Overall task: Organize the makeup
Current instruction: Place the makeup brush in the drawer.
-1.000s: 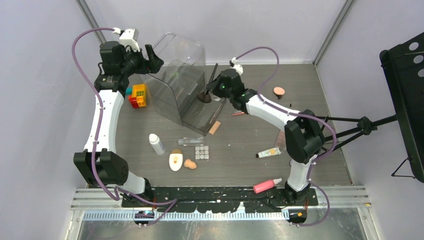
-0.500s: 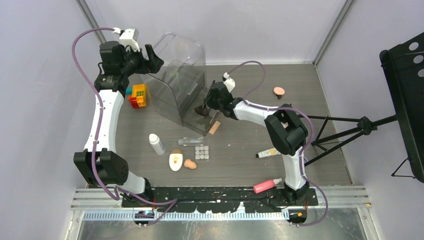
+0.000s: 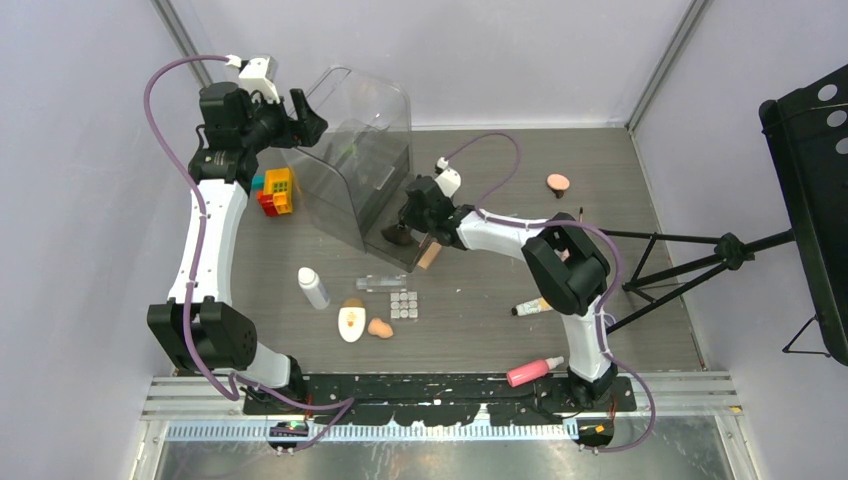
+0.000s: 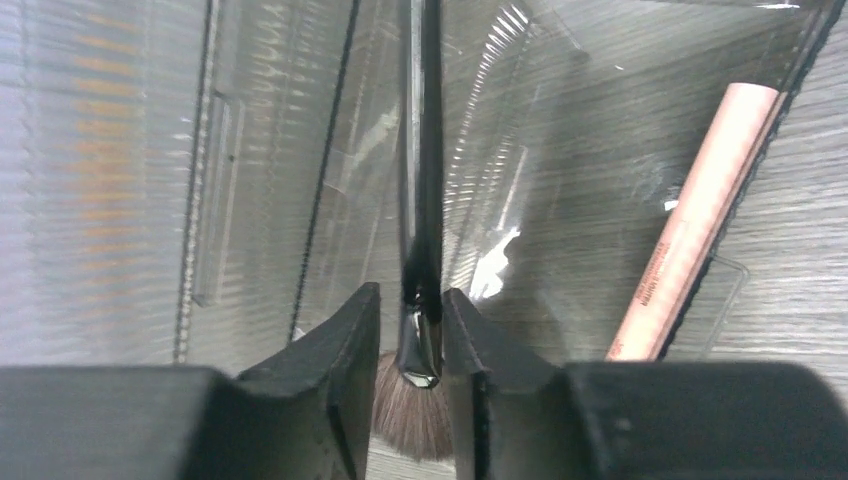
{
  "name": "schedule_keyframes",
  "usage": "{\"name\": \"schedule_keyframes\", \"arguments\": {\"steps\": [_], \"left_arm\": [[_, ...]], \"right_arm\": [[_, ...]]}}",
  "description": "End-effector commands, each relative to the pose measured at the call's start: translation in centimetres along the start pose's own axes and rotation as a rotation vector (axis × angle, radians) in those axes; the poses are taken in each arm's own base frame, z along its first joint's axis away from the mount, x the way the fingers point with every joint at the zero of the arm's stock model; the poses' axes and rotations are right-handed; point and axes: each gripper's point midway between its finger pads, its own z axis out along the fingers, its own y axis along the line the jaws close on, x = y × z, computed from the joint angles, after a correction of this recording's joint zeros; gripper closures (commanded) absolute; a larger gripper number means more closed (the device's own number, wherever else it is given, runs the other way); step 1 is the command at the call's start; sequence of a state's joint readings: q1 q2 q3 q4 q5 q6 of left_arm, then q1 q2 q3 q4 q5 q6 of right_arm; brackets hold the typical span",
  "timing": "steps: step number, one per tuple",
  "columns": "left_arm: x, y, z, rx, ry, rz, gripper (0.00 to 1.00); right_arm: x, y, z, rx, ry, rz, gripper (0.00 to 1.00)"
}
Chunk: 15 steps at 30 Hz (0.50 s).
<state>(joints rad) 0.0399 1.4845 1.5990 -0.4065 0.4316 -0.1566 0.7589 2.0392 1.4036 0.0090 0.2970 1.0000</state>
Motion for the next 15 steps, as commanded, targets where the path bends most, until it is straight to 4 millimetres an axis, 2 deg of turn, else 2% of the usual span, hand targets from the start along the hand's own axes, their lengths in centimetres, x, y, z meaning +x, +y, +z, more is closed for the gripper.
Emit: {"name": "schedule_keyframes", "arguments": {"steps": [1, 4, 5, 7, 10, 13, 15], "left_arm": [[3.1, 0.5, 0.4, -0.006, 0.101, -0.07, 0.18], [3.1, 0.4, 0.3, -0.006, 0.1, -0.07, 0.18], [3.1, 0.4, 0.3, -0.005, 0.1, -0.07, 0.18], [3.1, 0.4, 0.3, -0.005, 0.1, -0.07, 0.18], [3.1, 0.4, 0.4, -0.004, 0.101, -0.071, 0.18], [3.0, 0.4, 0.3, -0.001, 0.099, -0.072, 0.18], [3.0, 0.3, 0.3, 0.001, 0.096, -0.074, 0.18]], "right_arm": [[-2.5, 1.5, -1.9, -0.017, -0.079, 0.046, 0.6], [-4.0, 1.5, -3.1, 0.008, -0.116, 0.011, 0.41], [-4.6, 1.6, -3.6, 0.009, -0.133, 0.003, 0.37], [-6.1, 1.8, -4.6, 0.008, -0.166, -0.018, 0.36], [-9.5, 0.8, -6.7, 0.05, -0.245, -0.061, 0.36], [-12.7, -1.7, -8.6, 0.119, -0.303, -0.087, 0.39], [-14.2, -4.8, -9.6, 0.232, -0.346, -0.1, 0.4]]}}
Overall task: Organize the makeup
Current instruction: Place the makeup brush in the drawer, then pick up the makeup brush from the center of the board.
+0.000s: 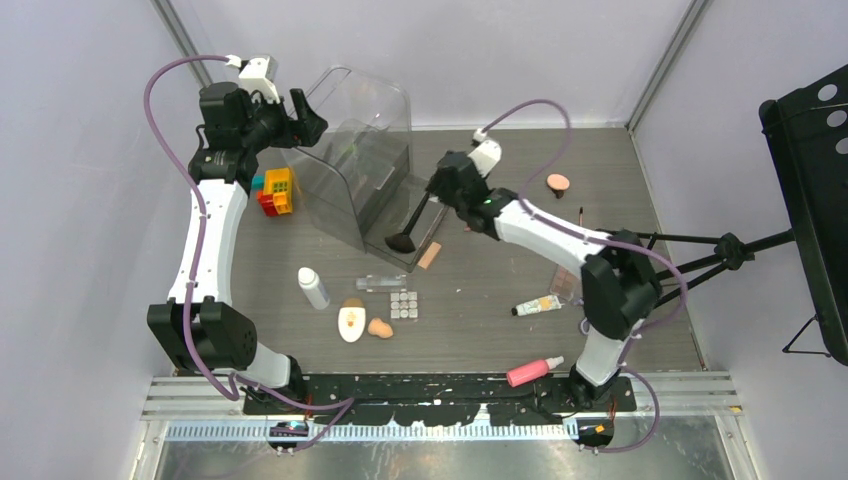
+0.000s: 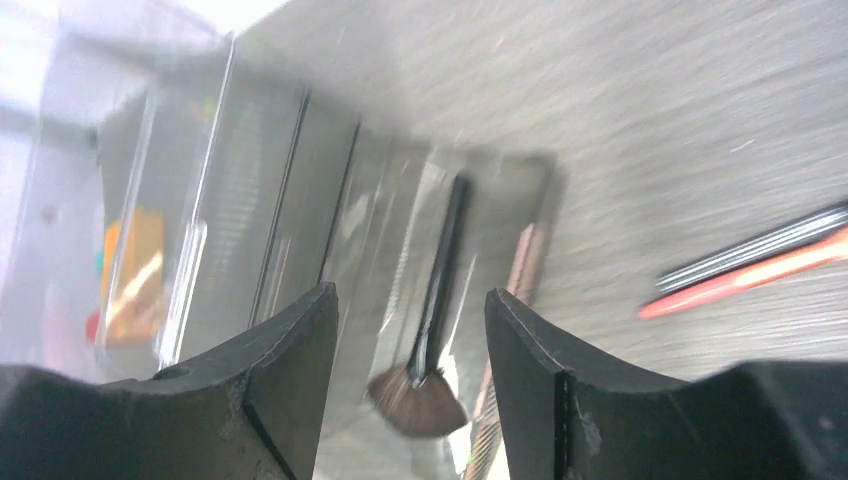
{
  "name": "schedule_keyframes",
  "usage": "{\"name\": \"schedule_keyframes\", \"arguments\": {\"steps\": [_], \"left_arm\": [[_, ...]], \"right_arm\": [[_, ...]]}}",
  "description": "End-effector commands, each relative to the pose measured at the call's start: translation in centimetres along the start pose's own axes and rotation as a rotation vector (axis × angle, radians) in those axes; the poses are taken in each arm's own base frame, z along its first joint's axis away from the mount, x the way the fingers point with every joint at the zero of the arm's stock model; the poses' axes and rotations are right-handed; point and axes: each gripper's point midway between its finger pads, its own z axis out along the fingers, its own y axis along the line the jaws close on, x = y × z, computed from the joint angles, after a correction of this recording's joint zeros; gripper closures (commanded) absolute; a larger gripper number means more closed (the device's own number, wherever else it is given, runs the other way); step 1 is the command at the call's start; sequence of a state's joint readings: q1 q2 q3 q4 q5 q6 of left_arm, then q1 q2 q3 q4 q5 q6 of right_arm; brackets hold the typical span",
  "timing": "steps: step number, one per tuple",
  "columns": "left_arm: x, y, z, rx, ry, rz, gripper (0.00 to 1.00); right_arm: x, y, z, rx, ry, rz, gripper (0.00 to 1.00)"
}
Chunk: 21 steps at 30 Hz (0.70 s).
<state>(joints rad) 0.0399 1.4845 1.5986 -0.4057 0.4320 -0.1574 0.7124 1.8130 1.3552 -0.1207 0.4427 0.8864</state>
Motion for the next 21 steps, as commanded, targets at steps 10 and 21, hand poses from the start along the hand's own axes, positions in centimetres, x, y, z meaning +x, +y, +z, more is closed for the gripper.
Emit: {"name": "schedule_keyframes", "arguments": {"steps": [10, 21], "left_arm": [[2.8, 0.2, 0.0, 0.001, 0.091, -0.069, 0.18], [2.9, 0.2, 0.2, 0.002, 0.095, -0.071, 0.18]], "right_arm": [[-6.4, -13.8, -2.3, 0.65, -0.184, -0.067, 0.34], [-3.2, -14.3, -1.0, 0.636, -0.121, 0.058, 0.49]]}}
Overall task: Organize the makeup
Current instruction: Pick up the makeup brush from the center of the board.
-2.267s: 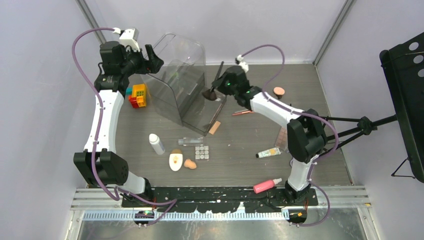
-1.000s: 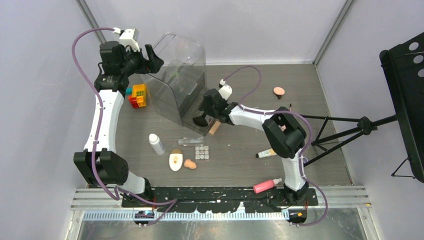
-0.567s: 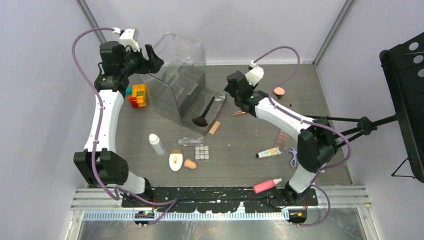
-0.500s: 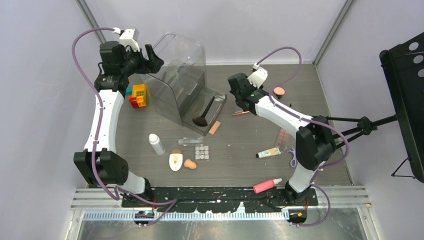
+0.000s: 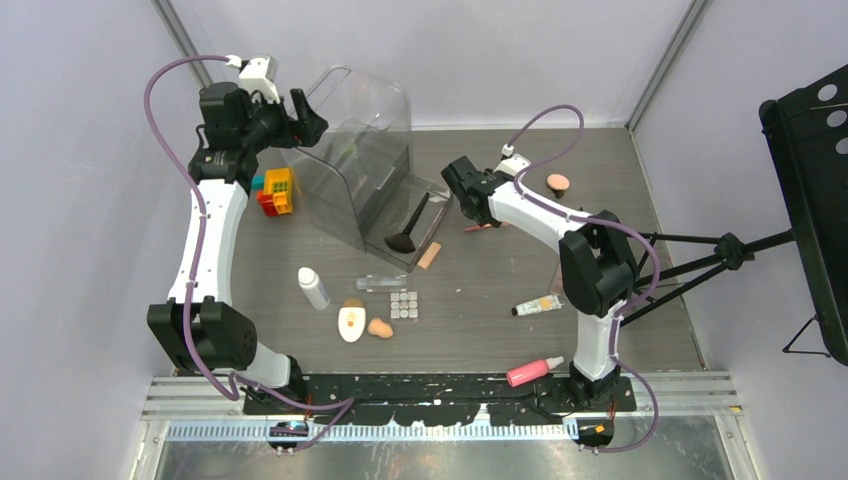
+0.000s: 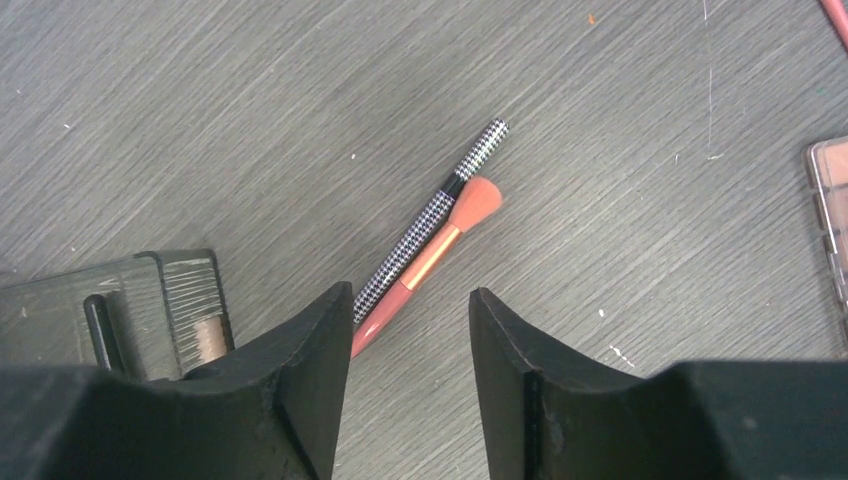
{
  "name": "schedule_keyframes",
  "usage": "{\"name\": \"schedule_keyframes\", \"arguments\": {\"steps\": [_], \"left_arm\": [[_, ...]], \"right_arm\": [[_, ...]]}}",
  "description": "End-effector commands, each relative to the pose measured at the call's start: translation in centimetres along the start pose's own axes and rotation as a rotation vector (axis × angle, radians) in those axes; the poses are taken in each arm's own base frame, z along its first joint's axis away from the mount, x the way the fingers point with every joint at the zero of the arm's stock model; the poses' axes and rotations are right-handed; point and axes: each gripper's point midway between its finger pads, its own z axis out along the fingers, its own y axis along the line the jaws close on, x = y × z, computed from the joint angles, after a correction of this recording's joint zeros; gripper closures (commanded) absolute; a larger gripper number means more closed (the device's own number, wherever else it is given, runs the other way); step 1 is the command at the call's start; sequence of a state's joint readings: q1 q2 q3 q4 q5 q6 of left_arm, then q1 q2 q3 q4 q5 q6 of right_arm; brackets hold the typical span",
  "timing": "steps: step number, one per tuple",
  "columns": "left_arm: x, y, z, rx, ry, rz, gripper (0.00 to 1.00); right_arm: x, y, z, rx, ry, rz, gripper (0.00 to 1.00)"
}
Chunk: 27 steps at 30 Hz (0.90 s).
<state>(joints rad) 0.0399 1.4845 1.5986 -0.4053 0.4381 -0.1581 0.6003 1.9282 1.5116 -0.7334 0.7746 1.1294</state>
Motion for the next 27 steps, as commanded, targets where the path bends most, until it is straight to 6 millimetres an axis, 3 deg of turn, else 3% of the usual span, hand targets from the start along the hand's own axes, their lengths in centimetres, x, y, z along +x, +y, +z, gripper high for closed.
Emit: {"name": "schedule_keyframes", "arguments": {"steps": [1, 13, 27], "left_arm": [[3.0, 0.4, 0.2, -0.004, 0.095, -0.072, 0.18], [3.0, 0.3, 0.3, 0.003, 0.097, -0.075, 0.18], [2.9, 0.2, 0.1, 0.002, 0.092, -0.069, 0.18]], "right_arm": [[-0.4, 0.0, -0.4, -0.007, -0.016, 0.092, 0.51], [2.7, -0.2, 3.2, 0.031, 0.085, 0.066, 0.57], [4.3, -0.8, 5.0, 0.064, 0.123, 0.055, 0.54]]}}
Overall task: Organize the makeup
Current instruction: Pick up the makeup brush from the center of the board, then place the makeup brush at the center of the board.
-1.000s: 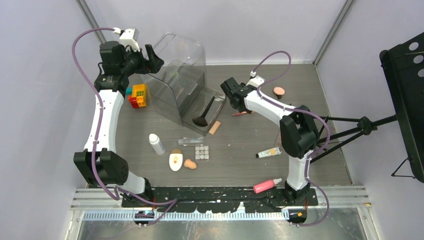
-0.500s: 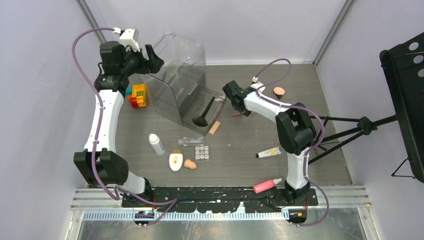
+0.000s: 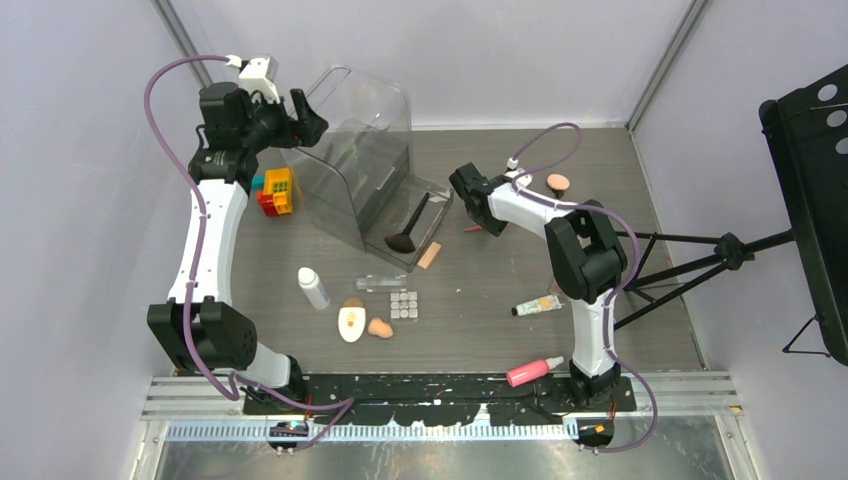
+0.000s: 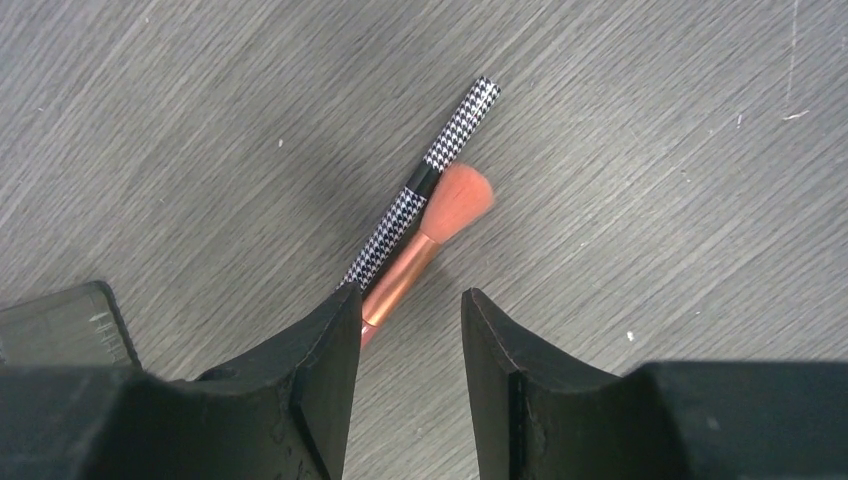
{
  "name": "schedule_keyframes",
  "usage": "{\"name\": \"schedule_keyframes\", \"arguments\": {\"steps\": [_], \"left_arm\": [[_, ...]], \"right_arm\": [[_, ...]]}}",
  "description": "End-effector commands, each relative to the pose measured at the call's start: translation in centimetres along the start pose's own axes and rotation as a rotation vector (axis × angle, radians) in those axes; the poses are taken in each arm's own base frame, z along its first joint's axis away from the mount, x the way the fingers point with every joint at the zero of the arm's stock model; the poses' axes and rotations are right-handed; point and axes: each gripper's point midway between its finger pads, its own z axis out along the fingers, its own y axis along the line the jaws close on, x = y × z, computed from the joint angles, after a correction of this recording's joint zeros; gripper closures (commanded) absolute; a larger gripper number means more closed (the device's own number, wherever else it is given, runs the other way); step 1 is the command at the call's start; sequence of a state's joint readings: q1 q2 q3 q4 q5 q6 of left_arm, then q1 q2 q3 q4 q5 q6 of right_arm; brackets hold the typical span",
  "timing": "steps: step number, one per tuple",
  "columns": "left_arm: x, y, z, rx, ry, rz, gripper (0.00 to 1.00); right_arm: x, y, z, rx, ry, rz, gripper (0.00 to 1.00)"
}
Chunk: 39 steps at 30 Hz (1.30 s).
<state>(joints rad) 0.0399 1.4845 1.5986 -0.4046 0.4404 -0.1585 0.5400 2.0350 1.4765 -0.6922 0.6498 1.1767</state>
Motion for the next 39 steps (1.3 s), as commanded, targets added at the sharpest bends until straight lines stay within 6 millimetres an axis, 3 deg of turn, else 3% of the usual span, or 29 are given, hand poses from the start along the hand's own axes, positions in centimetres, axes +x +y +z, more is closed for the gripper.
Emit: {"name": "schedule_keyframes", "arguments": {"steps": [1, 18, 22, 29, 33, 39], "left_arm": [[2.9, 0.3, 0.1, -0.002, 0.093, -0.069, 0.18], [2.9, 0.3, 0.1, -0.005, 0.093, -0.065, 0.18], [2.8, 0.3, 0.0, -0.004, 0.09, -0.064, 0.18], [2.9, 0.3, 0.1, -0.004, 0.092, -0.064, 0.18], [2.8, 0.4, 0.0, -0.008, 0.09, -0.061, 0.18], [2.9, 0.4, 0.1, -0.007, 0.092, -0.064, 0.18]], "right_arm": [[0.0, 0.5, 0.7, -0.001, -0.011, 0.028, 0.54], [0.9, -1.4, 0.9, 0.035, 0.007, 0.01, 0.77], [-0.8, -2.4, -0.1, 0.044, -0.048, 0.037, 0.85], [-6.6, -2.0, -4.7, -0.036, -0.179, 0.03, 0.95], [-7.4, -0.1, -7.1, -0.149, -0.187, 0.033, 0.96], [-3.6, 8.1, -12.5, -0.586, -0.095, 0.024, 0.95]]}}
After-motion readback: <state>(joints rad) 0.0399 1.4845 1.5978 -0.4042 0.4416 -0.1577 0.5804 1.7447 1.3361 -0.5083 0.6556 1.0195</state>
